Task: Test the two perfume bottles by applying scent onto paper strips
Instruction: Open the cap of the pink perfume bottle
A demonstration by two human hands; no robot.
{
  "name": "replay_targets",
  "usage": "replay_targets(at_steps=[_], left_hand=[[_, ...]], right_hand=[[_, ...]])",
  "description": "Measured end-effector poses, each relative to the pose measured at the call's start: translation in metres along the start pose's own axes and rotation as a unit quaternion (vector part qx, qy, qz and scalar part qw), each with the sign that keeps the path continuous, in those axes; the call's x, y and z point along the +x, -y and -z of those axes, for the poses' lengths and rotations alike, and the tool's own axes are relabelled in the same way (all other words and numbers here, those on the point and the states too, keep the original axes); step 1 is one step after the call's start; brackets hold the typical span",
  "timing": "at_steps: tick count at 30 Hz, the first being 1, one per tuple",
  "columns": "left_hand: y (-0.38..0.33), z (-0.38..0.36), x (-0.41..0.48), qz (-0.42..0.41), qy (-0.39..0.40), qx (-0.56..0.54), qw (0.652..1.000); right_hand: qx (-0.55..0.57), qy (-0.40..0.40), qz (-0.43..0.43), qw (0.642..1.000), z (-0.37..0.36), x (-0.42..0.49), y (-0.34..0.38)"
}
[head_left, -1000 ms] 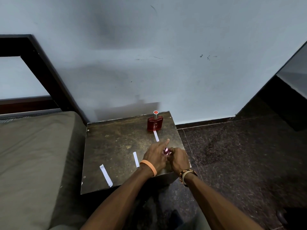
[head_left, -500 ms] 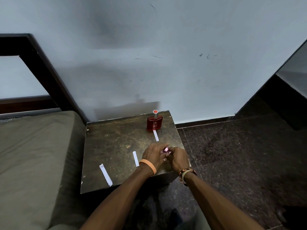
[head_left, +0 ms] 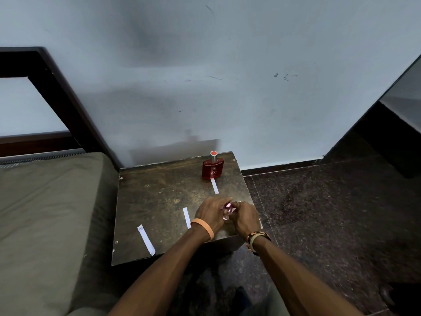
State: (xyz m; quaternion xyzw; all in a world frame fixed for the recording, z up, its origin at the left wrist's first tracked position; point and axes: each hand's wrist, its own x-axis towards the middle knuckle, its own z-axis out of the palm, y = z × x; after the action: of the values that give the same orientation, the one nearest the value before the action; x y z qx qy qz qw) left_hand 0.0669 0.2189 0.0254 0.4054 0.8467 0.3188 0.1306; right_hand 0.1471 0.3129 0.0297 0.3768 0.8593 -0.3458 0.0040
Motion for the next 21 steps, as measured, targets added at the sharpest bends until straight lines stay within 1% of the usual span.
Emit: replay_targets(at_steps=[7, 10, 13, 15, 18, 21], left_hand=[[0.0008, -0.0027, -0.0004, 0.031, -0.018, -0.024, 0.999], [0.0026, -0.0034, 0.0018, 0.034, -0.011, -0.033, 0.999], [0.0025, 0.0000, 0.0036, 0.038, -0.017, -0.024, 0.999], [0.0054, -0.0009, 0.0031, 0.040, -0.005, -0.018, 0.999], [0.0087, -0.0030, 0.0002, 0.033, 0.027, -0.008, 0.999], [0.0073, -0.0029, 0.0009, 0.011, 0.008, -0.012, 1.000]], right_hand=[[0.004, 0.004, 0.004, 1.000, 0.0001, -0.0008, 0.0013], [0.010, 0.003, 0.003, 1.000, 0.0000, -0.0011, 0.0002], [0.009, -0.004, 0.008, 1.000, 0.0003, -0.0017, -0.0003], [0.006, -0.004, 0.007, 1.000, 0.0004, -0.0024, 0.0007], [0.007, -0.005, -0.004, 1.000, -0.0004, -0.0018, 0.0011], [0.006, -0.001, -0.002, 1.000, 0.0000, -0.0006, -0.0003]])
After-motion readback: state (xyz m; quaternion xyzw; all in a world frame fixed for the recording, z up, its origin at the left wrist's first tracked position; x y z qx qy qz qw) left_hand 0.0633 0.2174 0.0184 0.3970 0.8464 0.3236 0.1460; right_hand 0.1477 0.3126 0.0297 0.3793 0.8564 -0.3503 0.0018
